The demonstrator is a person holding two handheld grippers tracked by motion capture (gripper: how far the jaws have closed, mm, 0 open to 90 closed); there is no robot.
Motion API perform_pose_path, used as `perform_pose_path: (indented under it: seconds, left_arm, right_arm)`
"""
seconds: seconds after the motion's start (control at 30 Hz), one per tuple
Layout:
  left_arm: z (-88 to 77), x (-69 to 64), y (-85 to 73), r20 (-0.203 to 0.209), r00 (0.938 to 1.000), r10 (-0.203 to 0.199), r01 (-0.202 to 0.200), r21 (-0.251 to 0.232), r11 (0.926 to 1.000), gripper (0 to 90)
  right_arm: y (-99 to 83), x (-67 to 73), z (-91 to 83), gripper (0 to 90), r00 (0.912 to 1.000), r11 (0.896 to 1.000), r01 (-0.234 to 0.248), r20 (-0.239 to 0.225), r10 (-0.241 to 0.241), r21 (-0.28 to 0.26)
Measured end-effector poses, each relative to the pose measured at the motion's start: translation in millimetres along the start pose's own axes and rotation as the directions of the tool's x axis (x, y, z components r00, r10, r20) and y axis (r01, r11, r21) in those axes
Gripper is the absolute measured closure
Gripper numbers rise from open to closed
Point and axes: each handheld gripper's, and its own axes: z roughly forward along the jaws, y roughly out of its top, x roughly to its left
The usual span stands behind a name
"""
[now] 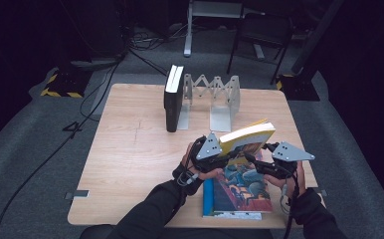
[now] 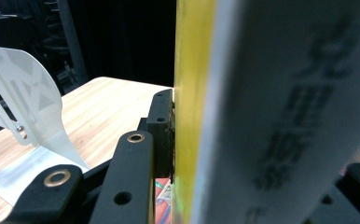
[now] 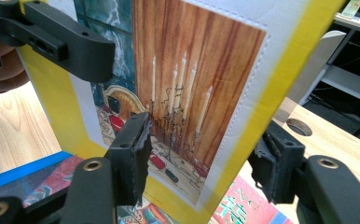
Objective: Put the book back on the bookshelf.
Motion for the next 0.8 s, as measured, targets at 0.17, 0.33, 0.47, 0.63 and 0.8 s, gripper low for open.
perform_pose_path:
  seconds: [0.17, 0.33, 0.47, 0.63, 0.8]
  left_arm:
    - [-2.4, -2.8, 0.4, -0.027, 0.9994, 0.022, -0.022, 0.007, 0.9997, 73.8]
    - [-5.6, -1.5, 0.8, -0.041, 0.9991, 0.014, -0.013, 0.015, 0.9998, 74.7]
    - [-11.7, 6.1, -1.0, -0.072, 0.9972, -0.022, 0.023, 0.011, 0.9997, 74.8]
    - [-17.1, 9.7, 0.1, -0.104, 0.9942, -0.026, 0.027, 0.007, 0.9996, 74.9]
    - [-23.6, 19.1, 0.4, -0.151, 0.9881, -0.030, 0.031, 0.004, 0.9995, 74.9]
  right_arm:
    - [-2.8, -0.8, -6.5, 40.1, 0.9999, 1.000, -0.002, -0.010, 0.002, 0.007]
    - [-14.4, -6.1, -21.5, 38.0, 1.0000, 0.998, 0.004, -0.005, -0.004, 0.057]
    - [-34.4, -17.4, -41.0, 35.7, 0.9991, 0.994, -0.026, 0.036, 0.022, 0.108]
    - [-57.6, -28.5, -52.9, 34.7, 0.9959, 0.979, -0.061, 0.078, 0.046, 0.197]
    - [-82.0, -41.4, -60.1, 33.7, 0.9880, 0.946, -0.135, 0.113, 0.106, 0.296]
